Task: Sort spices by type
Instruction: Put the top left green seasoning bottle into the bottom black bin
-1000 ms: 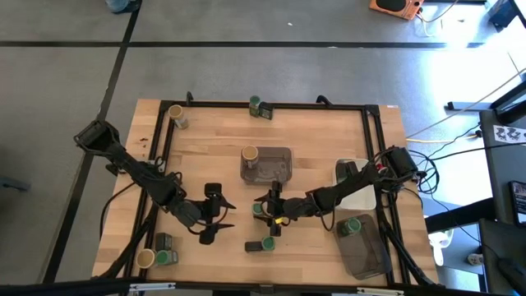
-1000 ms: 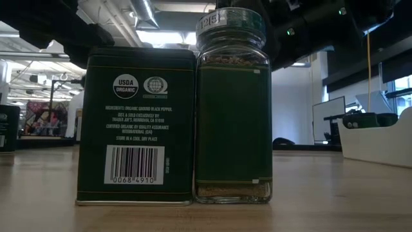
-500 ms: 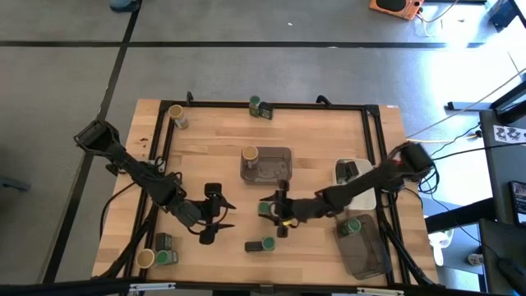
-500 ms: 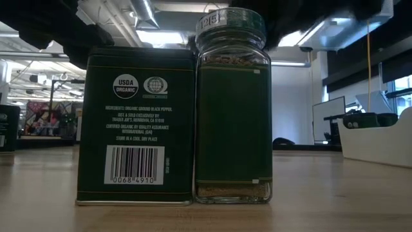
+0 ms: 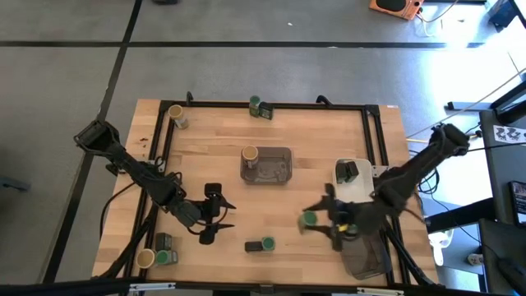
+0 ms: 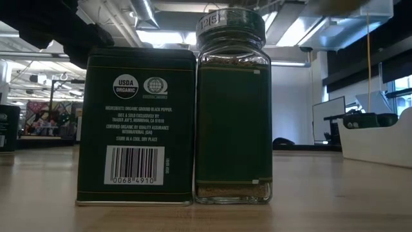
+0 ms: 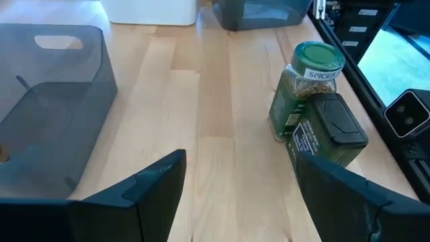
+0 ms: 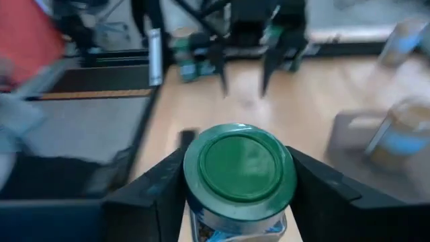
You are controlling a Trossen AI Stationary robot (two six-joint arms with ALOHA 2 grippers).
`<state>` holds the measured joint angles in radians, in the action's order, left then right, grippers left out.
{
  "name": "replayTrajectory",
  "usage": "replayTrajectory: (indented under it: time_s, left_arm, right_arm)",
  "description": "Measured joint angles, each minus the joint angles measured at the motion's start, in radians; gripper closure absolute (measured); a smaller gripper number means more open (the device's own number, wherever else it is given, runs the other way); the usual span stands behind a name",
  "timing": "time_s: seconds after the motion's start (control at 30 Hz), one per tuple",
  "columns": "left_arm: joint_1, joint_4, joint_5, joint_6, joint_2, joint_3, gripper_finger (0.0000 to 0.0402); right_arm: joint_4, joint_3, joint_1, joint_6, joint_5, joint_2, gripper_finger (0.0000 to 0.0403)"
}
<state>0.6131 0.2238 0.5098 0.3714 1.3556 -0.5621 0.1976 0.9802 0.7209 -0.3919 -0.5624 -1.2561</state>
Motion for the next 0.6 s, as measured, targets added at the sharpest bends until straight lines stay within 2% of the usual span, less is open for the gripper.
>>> replayTrajectory:
  time_s: [0.3, 0.6]
  left_arm:
    - [0.0, 0.005, 0.029, -0.004, 0.0, 0.0, 0.0126]
    - [0.0, 0.005, 0.031, -0.004, 0.0, 0.0, 0.0126]
  right_arm:
    - [0.21, 0.0, 0.211, -0.372, -0.009, 0.062, 0.0193]
    - [0.338, 0.0, 0.396, -0.764, -0.101, 0.03, 0.0192]
